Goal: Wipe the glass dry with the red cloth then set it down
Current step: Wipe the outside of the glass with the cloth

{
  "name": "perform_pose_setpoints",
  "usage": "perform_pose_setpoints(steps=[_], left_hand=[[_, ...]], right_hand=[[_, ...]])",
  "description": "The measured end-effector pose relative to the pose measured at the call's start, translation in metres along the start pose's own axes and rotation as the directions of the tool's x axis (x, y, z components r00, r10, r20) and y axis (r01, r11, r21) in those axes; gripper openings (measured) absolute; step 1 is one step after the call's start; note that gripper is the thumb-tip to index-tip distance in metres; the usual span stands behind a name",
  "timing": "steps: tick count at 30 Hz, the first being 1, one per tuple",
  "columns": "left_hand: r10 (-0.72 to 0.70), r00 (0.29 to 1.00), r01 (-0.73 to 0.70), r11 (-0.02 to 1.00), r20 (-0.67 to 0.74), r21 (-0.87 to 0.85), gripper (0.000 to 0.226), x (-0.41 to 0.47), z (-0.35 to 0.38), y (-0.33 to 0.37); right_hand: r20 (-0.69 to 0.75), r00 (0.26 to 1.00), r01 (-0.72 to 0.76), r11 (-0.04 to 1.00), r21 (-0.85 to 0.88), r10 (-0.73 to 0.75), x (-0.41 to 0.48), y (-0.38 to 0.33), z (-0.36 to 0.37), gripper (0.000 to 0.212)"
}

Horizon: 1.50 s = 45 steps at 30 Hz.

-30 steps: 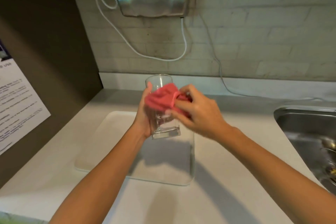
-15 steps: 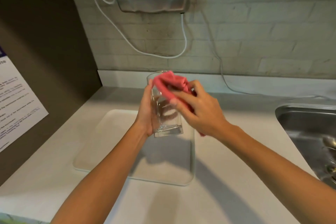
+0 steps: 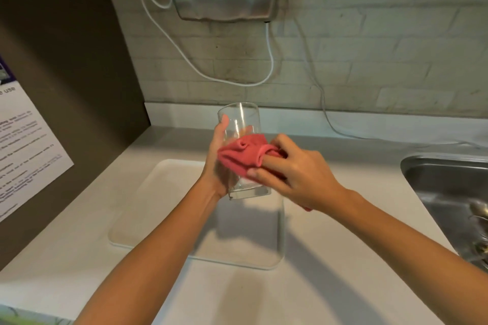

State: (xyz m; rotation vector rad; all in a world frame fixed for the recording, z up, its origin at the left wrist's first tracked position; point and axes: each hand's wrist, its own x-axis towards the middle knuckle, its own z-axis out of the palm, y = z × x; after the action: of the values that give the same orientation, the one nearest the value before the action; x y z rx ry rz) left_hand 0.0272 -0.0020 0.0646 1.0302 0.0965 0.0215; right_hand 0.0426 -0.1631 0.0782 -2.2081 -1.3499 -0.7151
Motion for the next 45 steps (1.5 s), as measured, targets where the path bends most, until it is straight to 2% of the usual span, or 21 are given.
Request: perform_pose_setpoints(steps=[3,4,5,7,9,10,12,14,18,20,22,24,27,29,30,34,36,38,40,41,45], left_hand=[[0.035,0.998,-0.033,0.999,-0.042,0.041,0.076,0.001,0.002,-0.006],[0.041,0.999,-0.041,0.999,-0.035,0.015,0.074,0.002,0.004,-0.005],[0.04,0.999,-0.04,0.999,0.002,-0.032,0.07,0.004,0.004,-0.003],[0.01,0.994,0.002,0.993,0.107,-0.118,0.061,0.002,0.006,0.002],[-0.021,0.996,0.027,0.997,0.088,-0.071,0.07,0.003,0.005,0.001],[-0.018,0.999,0.019,1.0,0.045,-0.013,0.073,0.004,0.004,-0.001],[0.041,0.999,-0.04,0.994,-0.008,0.105,0.064,0.006,0.004,-0.006],[0.085,0.995,-0.08,0.991,-0.045,0.106,0.058,0.006,0.007,-0.007],[-0.011,0.997,0.016,0.998,0.074,-0.056,0.063,0.003,0.007,0.001],[-0.03,0.998,0.032,0.999,0.061,-0.03,0.062,0.004,0.005,-0.002],[0.033,0.999,-0.033,0.997,-0.005,0.063,0.058,0.004,0.006,-0.008],[0.072,0.997,-0.069,0.994,-0.035,0.082,0.058,0.005,0.009,-0.009],[0.044,0.993,-0.039,0.998,0.113,-0.045,0.061,0.002,0.006,-0.004],[-0.004,0.989,0.012,0.998,0.147,-0.056,0.066,0.001,0.003,-0.004],[-0.007,0.991,0.012,0.999,0.131,-0.032,0.07,0.003,0.0,-0.007],[0.012,1.0,-0.011,0.999,-0.021,0.046,0.071,0.007,0.002,-0.01],[0.022,1.0,-0.021,0.999,-0.01,0.042,0.068,0.008,0.003,-0.008],[0.0,0.996,0.002,1.0,0.084,-0.017,0.068,0.007,0.002,-0.005],[-0.049,0.993,0.054,0.997,0.106,-0.047,0.075,0.009,-0.003,-0.006],[-0.056,0.994,0.059,0.998,0.097,-0.026,0.077,0.011,-0.005,-0.008],[0.032,0.999,-0.031,0.994,-0.005,0.106,0.064,0.014,0.003,-0.011]], right_hand=[[-0.107,0.958,-0.257,0.961,0.102,0.268,0.017,0.008,-0.005,0.037],[-0.117,0.953,-0.267,0.958,0.107,0.279,0.019,0.004,-0.004,0.038],[-0.116,0.966,-0.22,0.972,0.083,0.229,0.017,-0.002,-0.002,0.038],[-0.061,0.998,-0.032,0.999,0.0,0.032,0.002,-0.016,0.002,0.032],[-0.018,0.997,0.079,0.995,-0.055,-0.08,-0.009,-0.015,0.002,0.025],[-0.031,0.998,0.045,0.998,-0.053,-0.047,-0.006,-0.011,0.0,0.024],[-0.104,0.988,-0.113,0.993,-0.025,0.11,0.01,-0.005,-0.006,0.027],[-0.134,0.976,-0.176,0.984,-0.032,0.17,0.023,-0.007,-0.01,0.031],[0.027,0.998,0.053,0.992,-0.119,-0.05,0.005,-0.021,-0.002,0.028],[0.023,1.0,0.02,0.996,-0.091,-0.018,0.006,-0.014,-0.005,0.03],[-0.077,0.992,-0.107,0.993,-0.057,0.102,0.022,-0.005,-0.011,0.032],[-0.13,0.982,-0.145,0.987,-0.065,0.135,0.033,-0.003,-0.014,0.034],[-0.056,0.998,0.013,0.996,-0.088,-0.018,0.016,-0.015,-0.007,0.031],[0.012,0.995,0.101,0.988,-0.12,-0.101,0.002,-0.015,-0.002,0.028],[0.007,0.997,0.082,0.989,-0.12,-0.082,0.004,-0.011,-0.004,0.029],[-0.151,0.974,-0.18,0.982,-0.056,0.169,0.035,0.009,-0.017,0.036],[-0.13,0.986,-0.116,0.991,-0.063,0.107,0.033,0.004,-0.015,0.037],[-0.036,0.998,0.053,0.995,-0.083,-0.056,0.014,-0.009,-0.006,0.032],[0.039,0.987,0.157,0.982,-0.104,-0.153,0.001,-0.011,0.0,0.028],[0.027,0.99,0.138,0.986,-0.098,-0.136,0.003,-0.008,-0.001,0.028],[-0.132,0.984,-0.128,0.99,-0.061,0.12,0.039,0.003,-0.015,0.034]])
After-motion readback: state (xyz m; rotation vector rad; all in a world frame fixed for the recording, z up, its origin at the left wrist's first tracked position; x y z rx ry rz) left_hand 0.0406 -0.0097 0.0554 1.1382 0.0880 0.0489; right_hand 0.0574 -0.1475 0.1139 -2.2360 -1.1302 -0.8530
